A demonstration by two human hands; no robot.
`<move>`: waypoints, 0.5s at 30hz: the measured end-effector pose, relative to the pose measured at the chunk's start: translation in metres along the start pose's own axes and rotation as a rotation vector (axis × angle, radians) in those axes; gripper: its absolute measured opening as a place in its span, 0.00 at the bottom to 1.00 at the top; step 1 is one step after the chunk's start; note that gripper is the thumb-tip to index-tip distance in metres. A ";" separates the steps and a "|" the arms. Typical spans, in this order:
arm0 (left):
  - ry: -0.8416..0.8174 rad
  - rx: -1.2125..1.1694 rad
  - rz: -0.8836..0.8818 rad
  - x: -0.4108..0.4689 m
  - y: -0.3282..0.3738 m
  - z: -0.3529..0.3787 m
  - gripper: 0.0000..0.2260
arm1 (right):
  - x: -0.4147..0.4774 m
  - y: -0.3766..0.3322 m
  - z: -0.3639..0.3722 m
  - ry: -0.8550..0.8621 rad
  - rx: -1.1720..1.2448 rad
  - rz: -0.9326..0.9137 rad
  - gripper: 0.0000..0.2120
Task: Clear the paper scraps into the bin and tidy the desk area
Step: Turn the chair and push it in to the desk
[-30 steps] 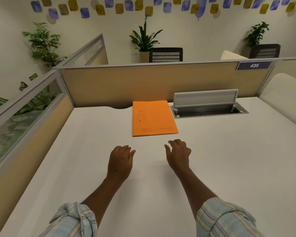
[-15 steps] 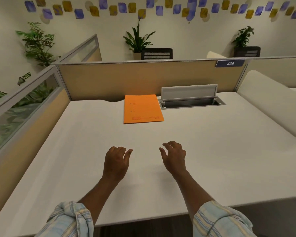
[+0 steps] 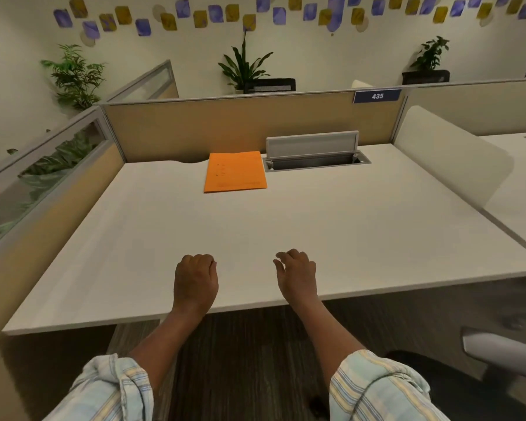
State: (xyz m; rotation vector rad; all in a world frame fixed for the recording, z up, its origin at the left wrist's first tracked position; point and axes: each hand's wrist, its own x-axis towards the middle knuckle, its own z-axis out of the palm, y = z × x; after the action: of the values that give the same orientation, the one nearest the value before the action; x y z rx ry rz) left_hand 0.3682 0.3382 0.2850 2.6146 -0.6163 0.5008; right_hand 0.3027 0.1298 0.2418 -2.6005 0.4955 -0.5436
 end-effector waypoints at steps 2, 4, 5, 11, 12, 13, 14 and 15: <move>0.006 -0.021 0.007 -0.020 0.011 -0.004 0.05 | -0.020 0.002 -0.008 -0.028 0.038 0.020 0.12; 0.011 -0.060 0.016 -0.039 0.021 -0.010 0.08 | -0.042 0.003 -0.017 -0.062 0.109 0.069 0.14; -0.001 -0.080 0.018 -0.048 0.028 -0.015 0.11 | -0.054 0.002 -0.024 -0.073 0.136 0.091 0.15; -0.065 -0.126 0.071 -0.091 0.060 -0.027 0.23 | -0.119 0.013 -0.043 -0.080 0.155 0.134 0.17; -0.068 -0.124 0.077 -0.098 0.062 -0.029 0.24 | -0.128 0.015 -0.045 -0.074 0.153 0.141 0.17; -0.074 -0.116 0.086 -0.106 0.065 -0.030 0.24 | -0.139 0.018 -0.047 -0.070 0.147 0.150 0.17; -0.073 -0.100 0.090 -0.115 0.067 -0.031 0.23 | -0.151 0.020 -0.049 -0.069 0.142 0.155 0.17; -0.072 -0.078 0.088 -0.123 0.068 -0.032 0.23 | -0.161 0.020 -0.051 -0.067 0.133 0.161 0.17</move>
State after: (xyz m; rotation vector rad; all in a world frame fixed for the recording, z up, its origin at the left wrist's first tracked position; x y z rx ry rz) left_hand 0.2240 0.3388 0.2809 2.5495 -0.7613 0.4018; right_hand 0.1366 0.1635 0.2271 -2.4181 0.6183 -0.4190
